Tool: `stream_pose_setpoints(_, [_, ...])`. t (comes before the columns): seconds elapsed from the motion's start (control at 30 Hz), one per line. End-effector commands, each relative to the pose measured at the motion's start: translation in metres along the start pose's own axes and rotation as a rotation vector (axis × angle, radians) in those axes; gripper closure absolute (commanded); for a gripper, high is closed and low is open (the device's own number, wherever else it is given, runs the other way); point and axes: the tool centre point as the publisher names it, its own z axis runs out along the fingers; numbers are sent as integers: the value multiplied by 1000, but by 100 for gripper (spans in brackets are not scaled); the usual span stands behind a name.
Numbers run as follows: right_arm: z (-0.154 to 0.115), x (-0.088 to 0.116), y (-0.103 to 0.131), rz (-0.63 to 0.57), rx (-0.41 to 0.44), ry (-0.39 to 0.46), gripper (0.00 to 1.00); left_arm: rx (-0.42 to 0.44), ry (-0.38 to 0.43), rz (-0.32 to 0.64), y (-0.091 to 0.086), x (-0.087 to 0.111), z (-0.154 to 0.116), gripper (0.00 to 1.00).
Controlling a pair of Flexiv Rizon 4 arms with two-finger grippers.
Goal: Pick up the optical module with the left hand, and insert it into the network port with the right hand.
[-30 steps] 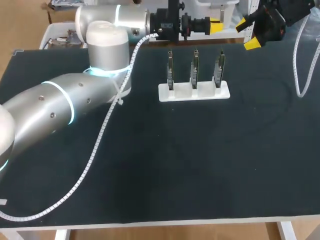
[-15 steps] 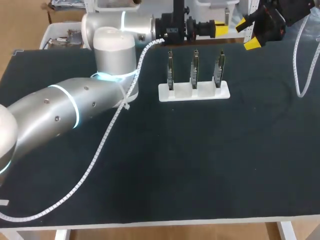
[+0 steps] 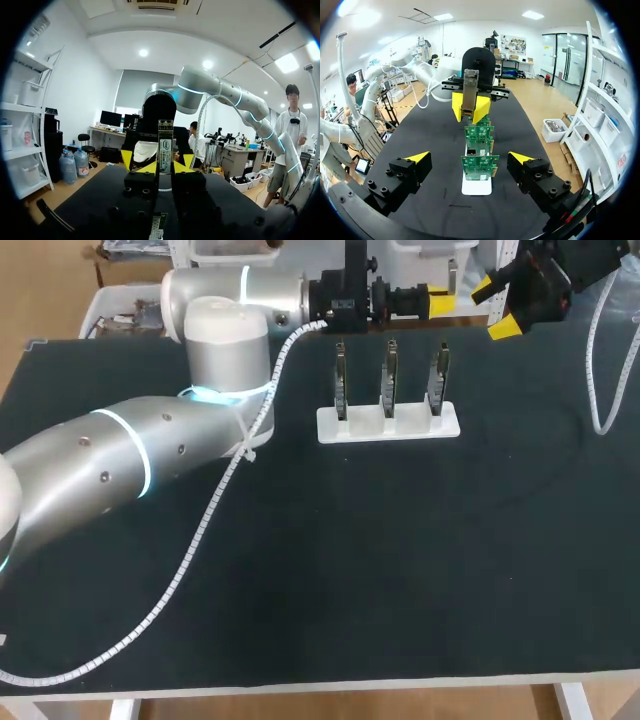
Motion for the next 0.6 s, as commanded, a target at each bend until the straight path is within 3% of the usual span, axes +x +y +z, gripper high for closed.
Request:
stream_pose_setpoints(0.03, [-2, 0, -8, 0, -948, -2, 0, -14, -6, -1, -7, 5, 0, 100])
stream_pose_setpoints(0.6, [-2, 0, -8, 0, -948, -2, 0, -35, -4, -16, -6, 16, 5, 100])
